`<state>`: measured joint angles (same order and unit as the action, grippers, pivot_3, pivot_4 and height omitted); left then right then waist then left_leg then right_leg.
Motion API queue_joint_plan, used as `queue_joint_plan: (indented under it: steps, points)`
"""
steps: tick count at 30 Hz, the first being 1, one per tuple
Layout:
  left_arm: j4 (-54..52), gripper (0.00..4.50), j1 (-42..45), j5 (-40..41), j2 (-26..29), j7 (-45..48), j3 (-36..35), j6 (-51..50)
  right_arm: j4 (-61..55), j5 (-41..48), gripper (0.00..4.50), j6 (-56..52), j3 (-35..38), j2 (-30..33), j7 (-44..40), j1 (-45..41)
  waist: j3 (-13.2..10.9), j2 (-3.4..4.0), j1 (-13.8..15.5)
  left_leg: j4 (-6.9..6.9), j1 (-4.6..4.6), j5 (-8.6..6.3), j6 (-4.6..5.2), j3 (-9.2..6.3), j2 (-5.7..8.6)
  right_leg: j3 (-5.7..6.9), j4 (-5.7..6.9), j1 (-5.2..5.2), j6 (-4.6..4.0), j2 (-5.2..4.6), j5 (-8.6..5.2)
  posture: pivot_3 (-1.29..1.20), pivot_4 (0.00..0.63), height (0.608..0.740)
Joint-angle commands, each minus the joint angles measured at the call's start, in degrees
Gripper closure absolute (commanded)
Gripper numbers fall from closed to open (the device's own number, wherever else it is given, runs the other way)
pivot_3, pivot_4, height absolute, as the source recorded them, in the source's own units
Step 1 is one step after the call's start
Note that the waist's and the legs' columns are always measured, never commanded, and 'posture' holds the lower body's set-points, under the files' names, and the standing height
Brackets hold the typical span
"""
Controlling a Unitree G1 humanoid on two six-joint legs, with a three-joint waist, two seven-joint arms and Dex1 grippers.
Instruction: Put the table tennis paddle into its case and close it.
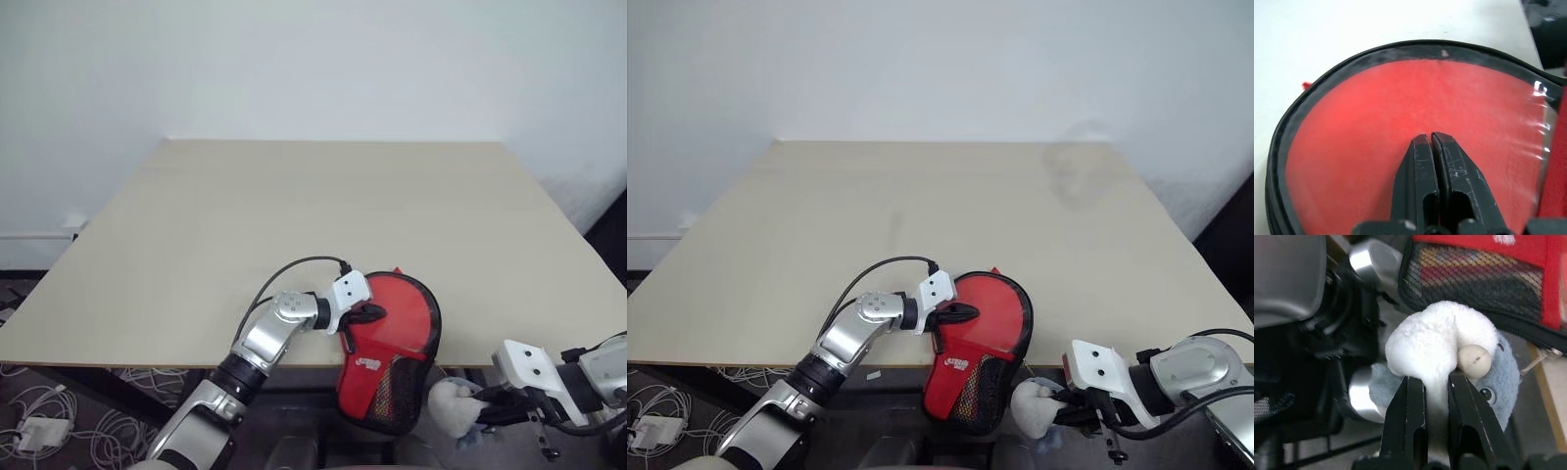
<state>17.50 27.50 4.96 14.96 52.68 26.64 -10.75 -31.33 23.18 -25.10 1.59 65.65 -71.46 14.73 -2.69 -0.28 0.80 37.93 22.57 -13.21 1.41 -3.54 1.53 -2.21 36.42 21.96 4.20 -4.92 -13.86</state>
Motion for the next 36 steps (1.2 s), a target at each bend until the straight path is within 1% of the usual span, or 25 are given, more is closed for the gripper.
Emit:
queue_joint_plan:
  steps: [1, 6, 12, 17, 22, 26, 31, 36]
  points:
    - [5.7, 4.50, 0.8, -1.1, 0.0, 3.3, 0.1, 3.1, 3.2, -2.3, 4.38, 2.2, -1.7, -1.9, 1.2, -3.7, 0.0, 0.01, 0.0, -0.03, 0.00, 0.01, 0.01, 0.02, 0.01, -0.02, 0.00, 0.01, 0.00, 0.00, 0.00, 0.00, 0.000, 0.740]
    - [10.6, 4.50, 2.5, -0.5, -1.7, 7.7, -0.4, 7.9, 4.6, -3.1, 4.38, 2.9, -2.6, -3.5, 1.4, -5.6, 0.0, 0.05, 0.0, 0.00, 0.02, 0.14, 0.24, 0.01, 0.00, -0.02, 0.01, 0.02, 0.00, 0.01, 0.01, 0.00, 0.000, 0.740]
    - [17.5, 4.50, 5.4, -0.7, -4.0, 11.7, -1.5, 12.7, 3.0, -1.4, 4.38, 1.7, -2.0, -4.3, 1.5, -5.4, 0.0, 0.06, 0.1, 0.01, 0.02, 0.14, 0.25, 0.00, 0.01, -0.01, 0.01, 0.00, 0.01, 0.01, 0.01, 0.00, 0.000, 0.740]
    - [23.7, 4.50, 6.9, -1.8, -5.7, 12.7, -2.5, 16.1, 0.5, 0.4, 4.38, 0.1, -0.9, -5.2, 2.5, -4.0, 0.1, 0.06, 0.2, 0.03, 0.01, 0.14, 0.25, -0.03, 0.02, 0.01, 0.01, -0.04, 0.01, 0.00, 0.01, 0.00, 0.000, 0.740]
    - [29.7, 4.50, 7.8, -3.2, -6.6, 13.0, -3.0, 20.1, -0.7, -0.1, 4.38, 2.7, 1.4, -6.1, 3.0, 0.6, 0.1, -0.04, 1.0, 0.11, -0.05, 0.03, 0.13, -0.04, 0.03, 0.02, -0.03, -0.17, 0.03, -0.01, 0.01, 0.00, 0.000, 0.740]
    - [33.4, 4.50, 8.4, -4.2, -6.9, 13.2, -3.0, 22.1, -4.6, 1.8, 4.38, 3.3, 4.0, -5.1, 0.7, 6.9, 0.3, 0.03, 1.3, 0.11, -0.14, -0.07, 0.11, -0.12, 0.00, 0.11, -0.34, -0.45, 0.07, 0.02, 0.04, 0.00, 0.000, 0.740]
    - [35.2, 4.50, 9.1, -5.0, -7.1, 13.6, -3.3, 23.3, -10.4, 3.1, 4.38, 4.2, 6.5, -3.3, -2.9, 15.8, 0.7, 0.00, 1.4, 0.07, -0.18, -0.12, 0.15, -0.16, -0.03, 0.15, -0.54, -0.59, 0.10, 0.02, 0.06, 0.00, 0.000, 0.740]
    - [35.8, 4.50, 9.8, -5.4, -6.8, 14.1, -3.6, 23.6, -13.8, 3.1, 4.38, 5.0, 6.5, -3.2, -2.9, 19.4, 0.7, -0.01, 1.3, 0.06, -0.18, -0.18, 0.09, -0.19, -0.06, 0.18, -0.60, -0.60, 0.10, 0.01, 0.05, 0.00, 0.000, 0.740]
